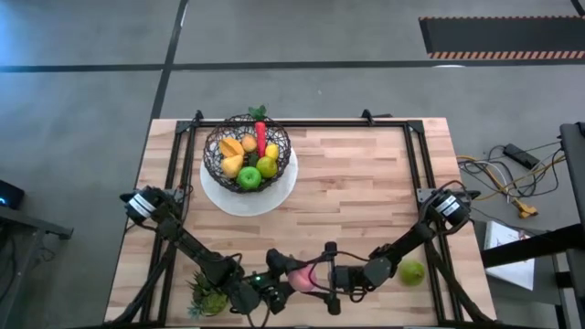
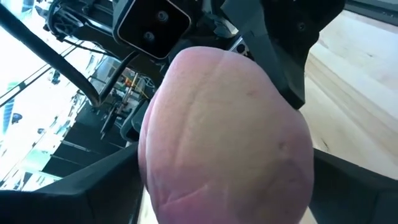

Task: Build produce basket
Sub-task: Put the peach into the wire basket

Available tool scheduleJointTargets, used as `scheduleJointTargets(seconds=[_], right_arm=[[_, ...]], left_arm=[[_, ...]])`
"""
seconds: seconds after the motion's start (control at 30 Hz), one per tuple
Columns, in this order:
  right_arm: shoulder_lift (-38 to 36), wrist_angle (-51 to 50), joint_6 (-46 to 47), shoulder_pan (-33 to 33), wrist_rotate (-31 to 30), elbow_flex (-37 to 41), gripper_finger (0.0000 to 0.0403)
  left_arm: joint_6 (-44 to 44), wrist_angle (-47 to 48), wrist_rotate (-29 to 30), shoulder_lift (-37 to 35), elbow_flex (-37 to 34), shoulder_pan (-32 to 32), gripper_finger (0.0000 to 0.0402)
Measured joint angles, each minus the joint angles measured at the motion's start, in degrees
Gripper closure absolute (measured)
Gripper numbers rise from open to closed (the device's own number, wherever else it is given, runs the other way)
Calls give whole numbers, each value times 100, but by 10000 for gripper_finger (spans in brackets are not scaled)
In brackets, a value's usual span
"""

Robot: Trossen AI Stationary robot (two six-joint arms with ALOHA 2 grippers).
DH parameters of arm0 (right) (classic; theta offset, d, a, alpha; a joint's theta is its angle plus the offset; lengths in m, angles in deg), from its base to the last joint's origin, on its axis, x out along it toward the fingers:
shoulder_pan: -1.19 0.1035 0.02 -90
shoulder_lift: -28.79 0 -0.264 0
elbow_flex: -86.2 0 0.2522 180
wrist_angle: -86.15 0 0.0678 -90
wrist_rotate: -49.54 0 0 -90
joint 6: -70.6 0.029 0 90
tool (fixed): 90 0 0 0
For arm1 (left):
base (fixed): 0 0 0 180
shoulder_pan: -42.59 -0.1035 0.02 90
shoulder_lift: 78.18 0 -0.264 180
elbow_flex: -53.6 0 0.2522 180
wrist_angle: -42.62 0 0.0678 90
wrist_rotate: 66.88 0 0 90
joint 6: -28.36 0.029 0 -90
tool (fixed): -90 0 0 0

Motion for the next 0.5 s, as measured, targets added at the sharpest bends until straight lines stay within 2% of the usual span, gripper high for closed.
scheduleJointTargets(seconds=[0.17, 0.33, 0.4, 0.5], right_arm=[[4, -30, 112, 0, -57, 2, 63], [9, -176, 335, 4, -404, 4, 31], [-60, -567, 480, 31, -614, 7, 24], [-349, -1757, 872, 73, -703, 7, 22]], left_arm=[[-37, 120, -15, 0, 7, 0, 90], [-2, 234, 31, -9, 22, 36, 101], [-2, 265, 78, -13, 22, 85, 102], [-170, 426, 31, -19, 22, 196, 103]])
